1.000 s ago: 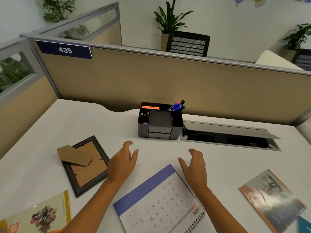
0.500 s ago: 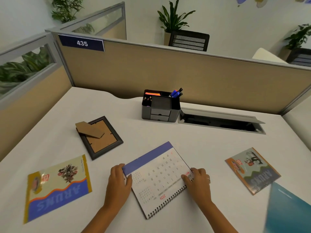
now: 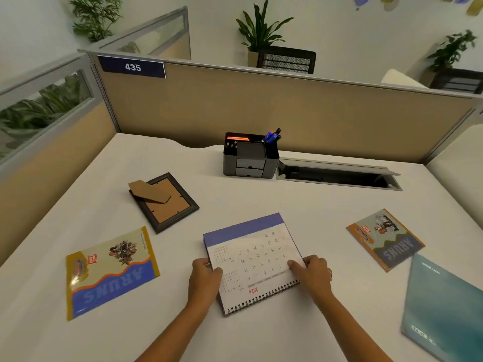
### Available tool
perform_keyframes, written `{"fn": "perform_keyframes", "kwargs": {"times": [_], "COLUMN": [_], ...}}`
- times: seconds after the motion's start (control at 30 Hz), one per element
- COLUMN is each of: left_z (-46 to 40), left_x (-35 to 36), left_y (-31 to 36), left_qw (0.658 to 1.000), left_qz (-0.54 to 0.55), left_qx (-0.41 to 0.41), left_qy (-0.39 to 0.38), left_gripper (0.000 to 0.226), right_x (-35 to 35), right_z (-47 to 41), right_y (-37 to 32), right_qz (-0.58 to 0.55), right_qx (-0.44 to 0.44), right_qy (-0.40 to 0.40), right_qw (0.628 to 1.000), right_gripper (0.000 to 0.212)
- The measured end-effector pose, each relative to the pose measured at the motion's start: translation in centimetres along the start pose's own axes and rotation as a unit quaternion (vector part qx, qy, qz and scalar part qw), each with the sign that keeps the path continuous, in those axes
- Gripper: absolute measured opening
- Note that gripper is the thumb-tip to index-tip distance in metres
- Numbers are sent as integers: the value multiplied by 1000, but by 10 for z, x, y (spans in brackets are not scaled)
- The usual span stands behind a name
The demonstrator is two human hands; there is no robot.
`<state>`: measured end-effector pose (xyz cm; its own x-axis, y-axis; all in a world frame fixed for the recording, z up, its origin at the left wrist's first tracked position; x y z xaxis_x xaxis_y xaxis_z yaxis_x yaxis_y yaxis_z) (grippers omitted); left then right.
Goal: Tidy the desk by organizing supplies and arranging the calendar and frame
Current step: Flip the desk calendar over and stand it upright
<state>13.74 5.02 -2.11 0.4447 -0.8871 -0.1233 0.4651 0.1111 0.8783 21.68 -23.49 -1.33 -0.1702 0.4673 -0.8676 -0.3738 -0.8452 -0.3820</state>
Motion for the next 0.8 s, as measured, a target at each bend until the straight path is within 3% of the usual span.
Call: {"fn": "perform_keyframes", "kwargs": {"times": [0.17,0.4,0.5,0.63,0.8], "left_z": [-5,7,8,-4,-17], "left_x": [-4,-16,-18,-22,-18], "left_y": [42,120,144,163,175], "left_qw": [993,975,976,981,983], "left_qz": [90,157,145,131,127], "left_qx": [-28,-7,15,32,9], "left_qy": [-75,-158,-163,-140,-132], "left_gripper": [22,17,22,29,58], "right_x": [-28,-99,-119,-132,-140], "right_z": [10,27,31,31,25], "right_y": [-18,-59,-71,-85,-92], "right_qz": [-191,-377,-404,-376,-400], "right_qx": [-9,-95,-138,-204,-226], "right_qy": [-9,15,3,-35,-62], "right_qw": [981,921,904,903,886], "right_gripper": [30,38,55,52,74]}}
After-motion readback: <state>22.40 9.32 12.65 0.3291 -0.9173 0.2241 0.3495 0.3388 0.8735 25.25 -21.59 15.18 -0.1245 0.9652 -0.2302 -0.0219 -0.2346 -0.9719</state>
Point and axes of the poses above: each hand's wrist, its own z-axis away from the middle knuckle, its own x-axis out of the palm, y = z × x, the point moved 6 cm from there along -z, towards the middle knuckle, and after that the axes turned 12 degrees about z, right-handed, at the moved point
